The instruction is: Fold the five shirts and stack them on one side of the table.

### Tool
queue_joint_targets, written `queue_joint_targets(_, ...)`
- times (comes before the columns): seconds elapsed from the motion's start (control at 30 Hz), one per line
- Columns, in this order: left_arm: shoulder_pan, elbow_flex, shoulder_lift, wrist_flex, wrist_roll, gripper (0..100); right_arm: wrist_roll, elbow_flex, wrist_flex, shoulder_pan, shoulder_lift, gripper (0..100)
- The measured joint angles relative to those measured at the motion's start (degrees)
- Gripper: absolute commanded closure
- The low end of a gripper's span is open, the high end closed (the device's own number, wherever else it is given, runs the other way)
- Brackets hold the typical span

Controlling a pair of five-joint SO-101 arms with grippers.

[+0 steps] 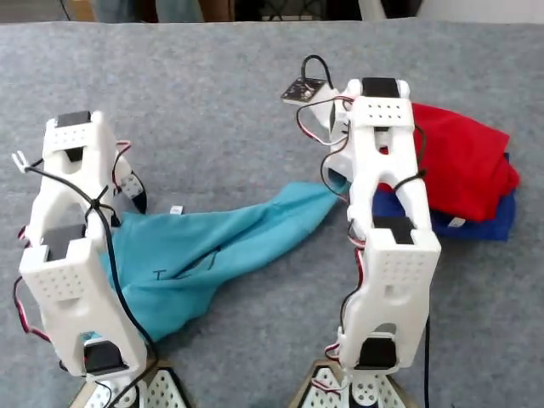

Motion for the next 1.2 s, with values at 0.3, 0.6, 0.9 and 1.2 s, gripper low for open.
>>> queue_joint_targets(0.3,0.0,-1.0,4.9,0.2,0.1,87,0.0,0.0,-0.1,0.0,0.0,98.4)
queue_joint_targets(0.6,0.7,-4.0,8.1,-0.3,0.3,97,0.0,0.0,-0.1,0.0,0.0,98.4)
queue_joint_targets(0.9,0.1,-13.8,8.5,4.5,-1.1,97,-2.9,-1.6,-0.2,0.0,0.0,98.4)
queue_joint_targets(1.2,-2.6,-51.2,4.8,13.5,-7.1,97,-18.6,-33.1,0.9,-3.0,0.0,98.5)
